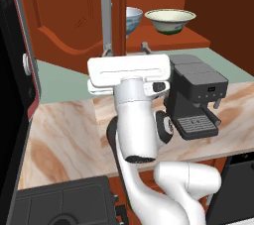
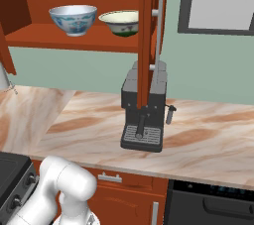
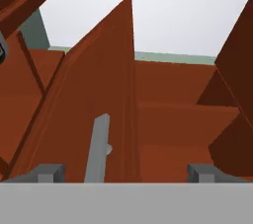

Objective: Move the bowls from the cabinet to the plates on the dining table.

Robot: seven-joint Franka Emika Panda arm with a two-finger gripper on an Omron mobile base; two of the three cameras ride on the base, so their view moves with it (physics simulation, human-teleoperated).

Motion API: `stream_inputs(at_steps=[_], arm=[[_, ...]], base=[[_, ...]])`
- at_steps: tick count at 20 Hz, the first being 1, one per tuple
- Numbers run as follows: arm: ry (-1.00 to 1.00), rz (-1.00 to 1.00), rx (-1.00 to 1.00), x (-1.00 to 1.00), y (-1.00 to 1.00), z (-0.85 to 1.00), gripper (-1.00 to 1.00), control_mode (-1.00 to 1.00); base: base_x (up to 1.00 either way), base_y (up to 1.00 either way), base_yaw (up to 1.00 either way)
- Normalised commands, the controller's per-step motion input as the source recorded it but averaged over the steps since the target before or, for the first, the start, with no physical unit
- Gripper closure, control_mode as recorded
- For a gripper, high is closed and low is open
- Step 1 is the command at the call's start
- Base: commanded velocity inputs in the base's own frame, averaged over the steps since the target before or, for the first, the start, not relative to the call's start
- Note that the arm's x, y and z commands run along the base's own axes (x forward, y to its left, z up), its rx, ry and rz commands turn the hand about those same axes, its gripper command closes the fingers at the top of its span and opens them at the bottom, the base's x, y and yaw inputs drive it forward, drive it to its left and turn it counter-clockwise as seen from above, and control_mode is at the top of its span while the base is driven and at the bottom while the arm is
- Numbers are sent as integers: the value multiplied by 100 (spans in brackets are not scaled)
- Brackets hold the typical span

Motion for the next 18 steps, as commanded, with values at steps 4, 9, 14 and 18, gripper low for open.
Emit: stream_inputs(at_steps=[4,9,14,18], arm=[[-6,0,42,-98,-23,2,-100,-100],[0,-4,44,-70,-14,-10,-100,-100],[17,-9,37,-16,0,-73,-100,-100],[23,-9,36,-8,0,-79,-100,-100]], base=[[0,0,0],[0,0,0],[0,0,0],[0,0,0]])
